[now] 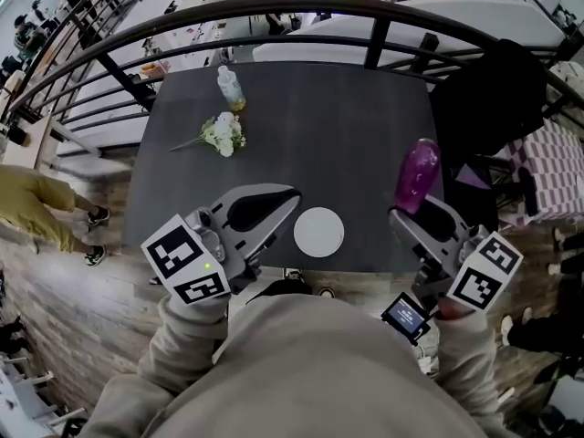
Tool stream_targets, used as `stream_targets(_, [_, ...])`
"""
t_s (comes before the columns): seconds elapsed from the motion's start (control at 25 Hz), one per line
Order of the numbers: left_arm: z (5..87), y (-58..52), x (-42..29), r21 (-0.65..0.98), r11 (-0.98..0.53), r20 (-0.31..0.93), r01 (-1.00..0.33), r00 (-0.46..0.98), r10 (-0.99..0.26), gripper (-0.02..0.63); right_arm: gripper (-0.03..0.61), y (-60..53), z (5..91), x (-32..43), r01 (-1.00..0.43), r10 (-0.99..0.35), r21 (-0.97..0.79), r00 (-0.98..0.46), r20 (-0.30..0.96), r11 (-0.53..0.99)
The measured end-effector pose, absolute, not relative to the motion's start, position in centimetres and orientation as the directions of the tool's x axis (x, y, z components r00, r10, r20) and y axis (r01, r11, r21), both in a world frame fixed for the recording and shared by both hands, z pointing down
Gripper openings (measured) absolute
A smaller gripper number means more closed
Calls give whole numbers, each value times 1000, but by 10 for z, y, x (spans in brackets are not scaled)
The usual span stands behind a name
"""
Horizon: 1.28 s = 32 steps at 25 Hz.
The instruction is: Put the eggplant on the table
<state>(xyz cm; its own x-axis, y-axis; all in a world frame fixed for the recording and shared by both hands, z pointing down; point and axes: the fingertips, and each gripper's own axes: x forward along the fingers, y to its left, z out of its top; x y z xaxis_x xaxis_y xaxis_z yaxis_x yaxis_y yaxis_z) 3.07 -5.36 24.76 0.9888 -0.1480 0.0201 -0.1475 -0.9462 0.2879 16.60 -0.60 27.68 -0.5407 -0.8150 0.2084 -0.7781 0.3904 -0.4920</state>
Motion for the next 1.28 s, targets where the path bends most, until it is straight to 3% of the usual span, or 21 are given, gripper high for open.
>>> stream_targets(0.76, [273,-120,18,324,-946,42,2,999,16,5,192,-80,279,136,-818,-826,-488,-483,291,306])
stream_targets(1.28, [264,-158,31,307,-951,35,-42,999,-33,5,192,-131,279,144,-790,-798,-496,-536,276,360])
